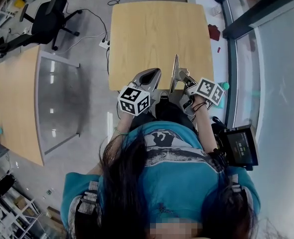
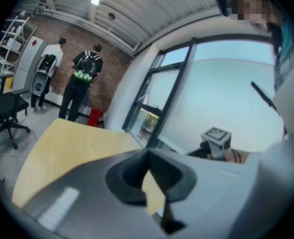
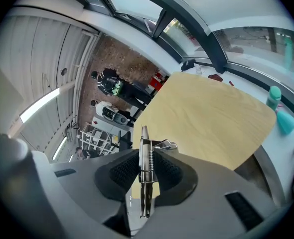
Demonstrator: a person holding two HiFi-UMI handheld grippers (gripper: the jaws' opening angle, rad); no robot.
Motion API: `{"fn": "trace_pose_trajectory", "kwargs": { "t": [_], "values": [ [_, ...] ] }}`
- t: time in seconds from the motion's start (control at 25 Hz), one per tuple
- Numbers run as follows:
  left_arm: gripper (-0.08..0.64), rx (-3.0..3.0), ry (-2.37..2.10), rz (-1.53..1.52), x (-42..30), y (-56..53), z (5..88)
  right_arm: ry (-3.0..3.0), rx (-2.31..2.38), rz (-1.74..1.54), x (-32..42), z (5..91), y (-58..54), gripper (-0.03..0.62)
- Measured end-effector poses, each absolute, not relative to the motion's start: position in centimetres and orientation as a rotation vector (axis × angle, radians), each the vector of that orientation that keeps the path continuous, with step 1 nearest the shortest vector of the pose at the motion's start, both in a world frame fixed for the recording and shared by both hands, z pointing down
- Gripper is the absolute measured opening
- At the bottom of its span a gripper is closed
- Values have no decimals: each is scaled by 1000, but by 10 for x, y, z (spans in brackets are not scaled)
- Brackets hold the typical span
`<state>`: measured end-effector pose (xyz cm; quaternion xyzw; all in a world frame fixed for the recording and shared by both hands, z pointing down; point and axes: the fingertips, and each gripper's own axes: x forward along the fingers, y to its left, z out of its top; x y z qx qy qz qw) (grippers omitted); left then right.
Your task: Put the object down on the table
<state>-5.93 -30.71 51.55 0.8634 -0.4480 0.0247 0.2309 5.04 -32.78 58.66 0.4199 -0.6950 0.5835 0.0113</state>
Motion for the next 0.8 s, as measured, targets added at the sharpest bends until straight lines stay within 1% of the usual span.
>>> {"fn": "trace_pose_trajectory", "kwargs": {
  "t": [0.2, 0.44, 0.68, 0.8],
  "values": [
    [2, 2337, -1286, 83, -56, -326, 520, -2162, 1271, 1782, 59, 608, -374, 91],
    [2, 2278, -1370, 84, -67, -351, 527, -2114, 1240, 1756, 62, 647, -434, 91],
    [3, 2234, -1427, 83, -78, -357, 526, -2059, 1216, 1857, 58, 677, -466, 91],
    [2, 2219, -1441, 83, -81, -358, 526, -2043, 1226, 1858, 55, 690, -478, 91]
  ]
}}
